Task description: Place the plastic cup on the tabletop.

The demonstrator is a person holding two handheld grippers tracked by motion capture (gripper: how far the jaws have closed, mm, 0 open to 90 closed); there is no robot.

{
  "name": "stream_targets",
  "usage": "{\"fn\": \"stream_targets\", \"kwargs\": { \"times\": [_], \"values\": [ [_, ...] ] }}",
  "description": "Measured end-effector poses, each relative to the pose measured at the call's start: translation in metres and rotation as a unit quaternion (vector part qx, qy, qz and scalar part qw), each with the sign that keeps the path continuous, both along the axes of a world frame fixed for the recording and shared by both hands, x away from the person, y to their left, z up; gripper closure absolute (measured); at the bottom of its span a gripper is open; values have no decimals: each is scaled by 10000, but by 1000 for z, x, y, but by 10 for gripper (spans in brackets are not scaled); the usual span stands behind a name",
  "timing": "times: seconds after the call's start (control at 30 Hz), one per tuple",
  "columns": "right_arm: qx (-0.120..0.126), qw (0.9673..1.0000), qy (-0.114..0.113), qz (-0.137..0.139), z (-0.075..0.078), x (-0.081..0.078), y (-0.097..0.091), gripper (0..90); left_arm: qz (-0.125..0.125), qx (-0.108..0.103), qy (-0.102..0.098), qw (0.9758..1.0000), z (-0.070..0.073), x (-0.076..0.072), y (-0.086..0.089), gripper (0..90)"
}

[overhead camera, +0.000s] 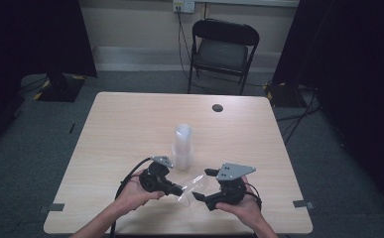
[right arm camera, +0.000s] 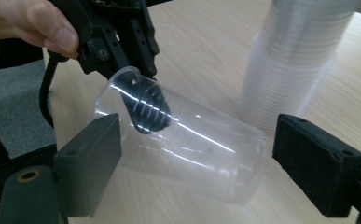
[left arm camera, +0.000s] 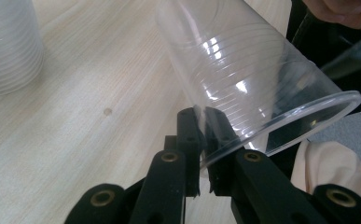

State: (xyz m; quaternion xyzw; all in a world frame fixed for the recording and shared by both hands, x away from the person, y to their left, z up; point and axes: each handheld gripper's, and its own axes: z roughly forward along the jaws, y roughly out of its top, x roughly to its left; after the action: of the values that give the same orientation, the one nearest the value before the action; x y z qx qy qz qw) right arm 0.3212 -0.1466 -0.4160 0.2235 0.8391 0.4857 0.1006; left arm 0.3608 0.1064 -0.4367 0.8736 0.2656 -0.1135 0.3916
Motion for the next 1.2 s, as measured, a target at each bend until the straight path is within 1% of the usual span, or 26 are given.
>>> {"fn": "stream_targets", "kwargs": {
  "times": [0.03,0.07,0.1,0.13,0.2,0.23,0.27,0.3,0.37,0.4,0.43,0.5,0.53,0.57,0.63,0.67,0.7,0.77,0.8,0.87,0.9,0.97,1.03,1.1,1.13,1.2],
  "values": [
    [-5,10000,28,64,-1,0,1,147,-94,-7,38,9999,0,0,-1,857],
    [-9,9999,38,139,-2,0,3,146,-70,36,11,10000,0,-1,-2,856],
    [-33,9998,62,195,-3,0,4,133,-109,96,20,9999,0,-1,-2,856],
    [-46,9997,73,244,-4,0,5,134,-140,106,24,9998,0,0,-2,856],
    [-72,9994,84,316,-6,0,6,133,-122,132,15,9998,0,-1,-2,858],
    [-82,9993,83,347,-6,0,6,133,-99,123,-11,9999,0,-1,-2,858],
    [-109,9993,66,365,-6,0,7,132,-58,94,12,9999,0,-1,-2,859],
    [-125,9991,53,400,-7,0,7,131,-99,141,-16,9999,1,-1,-2,860],
    [-162,9989,53,437,-8,0,7,127,-45,134,-36,9999,1,-1,-2,862],
    [-214,9987,32,463,-9,-1,8,125,24,199,-68,9998,1,-1,-2,863],
    [-251,9986,11,465,-9,-1,8,125,71,192,-20,9998,1,0,-1,863],
    [-344,9982,-22,483,-11,-2,10,125,158,210,-15,9997,0,1,-1,864],
    [-382,9980,-32,499,-13,-2,11,123,139,181,12,9997,0,2,0,866],
    [-418,9978,-45,508,-14,-2,11,116,146,225,-3,9996,0,3,0,867],
    [-515,9973,-75,510,-15,-2,13,96,113,212,19,9997,1,3,1,867],
    [-564,9970,-143,516,-15,-2,14,95,154,211,20,9997,1,3,1,868],
    [-583,9968,-169,521,-15,-3,14,90,141,159,88,9997,1,3,1,867],
    [-593,9963,-186,596,-14,-2,16,89,145,195,70,9997,1,4,1,866],
    [-632,9958,-211,633,-15,-2,17,88,76,123,131,9998,0,4,1,867],
    [-700,9947,-232,721,-16,-3,19,81,75,161,100,9998,0,4,1,867],
    [-755,9942,-249,719,-17,-4,20,81,93,79,159,9998,1,4,1,868],
    [-882,9928,-308,748,-19,-5,23,82,101,-22,200,9997,1,5,1,870],
    [-922,9925,-333,732,-20,-6,25,82,190,71,190,9996,2,5,0,870],
    [-980,9919,-355,726,-21,-5,28,82,186,-79,316,9993,2,6,0,870],
    [-1002,9915,-387,728,-21,-6,30,82,149,-140,336,9992,2,6,-1,870],
    [-1067,9910,-422,693,-23,-6,33,86,188,-151,348,9991,3,5,-3,870]
  ]
}}
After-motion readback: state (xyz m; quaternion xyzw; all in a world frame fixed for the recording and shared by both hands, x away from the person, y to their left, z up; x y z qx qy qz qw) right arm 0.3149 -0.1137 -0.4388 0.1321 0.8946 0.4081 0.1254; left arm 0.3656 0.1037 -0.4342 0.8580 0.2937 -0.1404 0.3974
